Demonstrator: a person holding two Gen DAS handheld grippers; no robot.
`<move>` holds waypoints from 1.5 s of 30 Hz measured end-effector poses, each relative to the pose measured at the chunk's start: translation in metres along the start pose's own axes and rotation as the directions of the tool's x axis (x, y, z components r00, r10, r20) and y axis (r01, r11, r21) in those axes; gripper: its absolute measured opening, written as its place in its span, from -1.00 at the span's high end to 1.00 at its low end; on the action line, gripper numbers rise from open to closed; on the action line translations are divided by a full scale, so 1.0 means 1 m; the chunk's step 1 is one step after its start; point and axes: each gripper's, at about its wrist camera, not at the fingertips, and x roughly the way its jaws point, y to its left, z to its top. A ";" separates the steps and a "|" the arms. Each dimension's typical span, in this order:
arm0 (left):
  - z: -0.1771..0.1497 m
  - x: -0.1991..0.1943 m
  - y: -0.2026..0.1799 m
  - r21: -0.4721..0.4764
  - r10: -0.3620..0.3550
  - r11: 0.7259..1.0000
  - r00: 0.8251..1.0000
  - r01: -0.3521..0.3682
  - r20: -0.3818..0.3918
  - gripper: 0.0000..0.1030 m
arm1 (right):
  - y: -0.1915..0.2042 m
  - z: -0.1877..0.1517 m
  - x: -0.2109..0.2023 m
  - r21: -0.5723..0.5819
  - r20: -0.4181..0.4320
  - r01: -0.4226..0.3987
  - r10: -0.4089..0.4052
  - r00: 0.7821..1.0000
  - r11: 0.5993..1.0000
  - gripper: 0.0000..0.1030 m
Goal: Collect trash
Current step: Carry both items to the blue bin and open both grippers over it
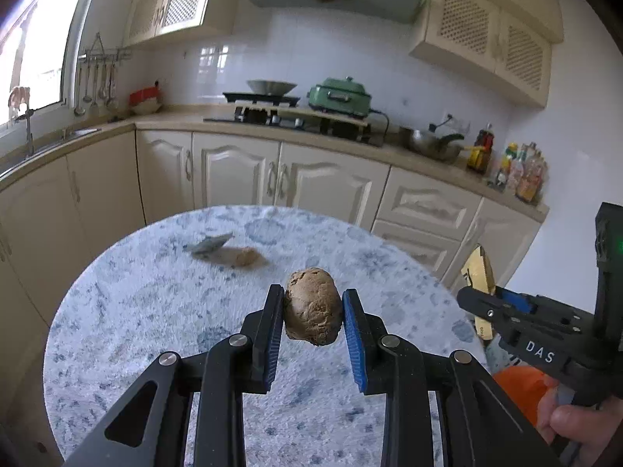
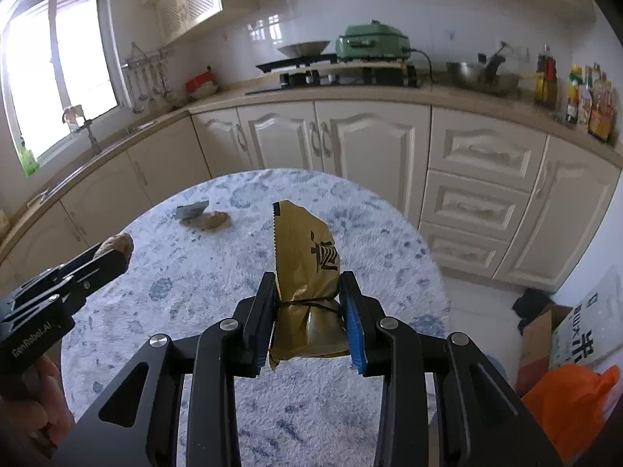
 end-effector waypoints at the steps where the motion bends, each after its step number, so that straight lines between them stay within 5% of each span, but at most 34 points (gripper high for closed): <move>1: 0.001 -0.005 -0.001 0.002 -0.003 1.000 1.000 0.003 0.008 0.50 | 0.001 0.001 -0.004 -0.002 0.008 0.001 -0.001 1.000 1.000 0.36; 14: 0.017 -0.031 -0.043 0.050 -0.105 0.994 0.990 0.100 0.092 0.50 | -0.037 0.010 -0.046 0.065 0.096 -0.037 0.031 0.995 0.997 0.36; 22: 0.031 0.011 -0.116 0.129 -0.245 0.962 0.969 0.241 0.018 0.50 | -0.125 -0.001 -0.075 0.178 0.113 0.095 -0.116 0.987 0.979 0.36; 32: 0.018 0.127 -0.239 0.164 -0.385 0.886 0.886 0.433 -0.259 0.50 | -0.267 -0.050 -0.079 0.376 -0.025 0.292 -0.306 0.952 0.879 0.36; 39: 0.004 0.199 -0.302 0.182 -0.377 0.859 0.831 0.479 -0.409 0.50 | -0.328 -0.085 -0.049 0.454 -0.121 0.320 -0.298 0.947 0.832 0.36; 45: 0.004 0.272 -0.349 0.177 -0.328 0.863 0.791 0.474 -0.517 0.50 | -0.365 -0.111 -0.013 0.512 -0.186 0.311 -0.249 0.950 0.801 0.36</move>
